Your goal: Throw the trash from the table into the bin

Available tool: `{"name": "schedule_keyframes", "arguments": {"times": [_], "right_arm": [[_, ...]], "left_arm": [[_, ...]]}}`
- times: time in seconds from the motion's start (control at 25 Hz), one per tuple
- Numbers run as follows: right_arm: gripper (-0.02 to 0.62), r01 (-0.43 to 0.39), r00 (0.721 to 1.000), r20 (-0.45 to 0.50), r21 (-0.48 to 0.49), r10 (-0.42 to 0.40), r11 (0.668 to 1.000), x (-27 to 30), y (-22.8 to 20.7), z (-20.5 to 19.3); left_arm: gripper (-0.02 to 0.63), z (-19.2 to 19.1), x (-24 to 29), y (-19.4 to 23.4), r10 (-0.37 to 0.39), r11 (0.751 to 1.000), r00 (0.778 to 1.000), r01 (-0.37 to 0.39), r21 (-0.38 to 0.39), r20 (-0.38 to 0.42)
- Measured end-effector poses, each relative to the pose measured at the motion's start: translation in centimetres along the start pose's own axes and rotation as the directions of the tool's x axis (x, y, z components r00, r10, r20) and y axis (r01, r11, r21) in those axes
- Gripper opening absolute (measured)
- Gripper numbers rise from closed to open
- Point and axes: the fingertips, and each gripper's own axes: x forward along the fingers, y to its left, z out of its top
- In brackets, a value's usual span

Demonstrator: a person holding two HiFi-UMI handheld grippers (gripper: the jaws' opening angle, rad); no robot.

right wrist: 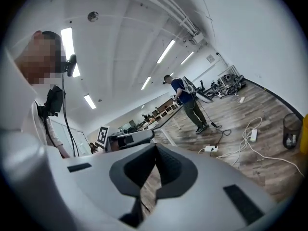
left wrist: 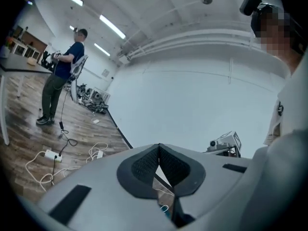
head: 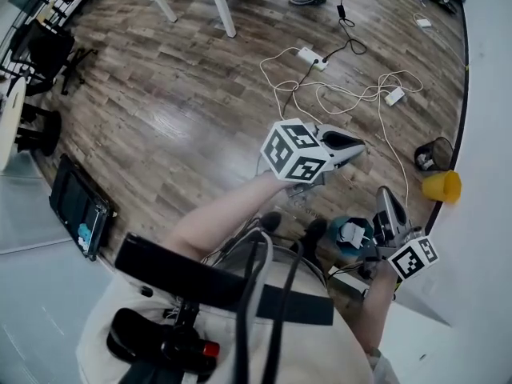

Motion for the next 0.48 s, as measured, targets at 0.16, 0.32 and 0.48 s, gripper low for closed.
{"name": "schedule_keyframes", "arguments": {"times": [0.16,0.32,0.48], "right_arm": [[0.017,-0.023,0.999,0.029,-0.035,0.024,0.999,1.0,3.5,1.4],[0.017,-0.042,0.998,0.044,-0.079,0.046,0.996,2.2,6.8,3.7],[0.017,-0.06,0.994,0.09,-0.088,0.068,0.994,1.4,9.8,4.2]], "left_arm": [[0.013,2.5,-2.9,-2.1,-0.031,0.996,0.999,0.029,0.084,0.024],[0.012,5.0,-5.2,-3.8,-0.084,0.987,0.996,0.078,0.143,0.041],[0.012,4.7,-6.6,-5.4,-0.123,0.979,0.992,0.117,0.164,0.026]]}}
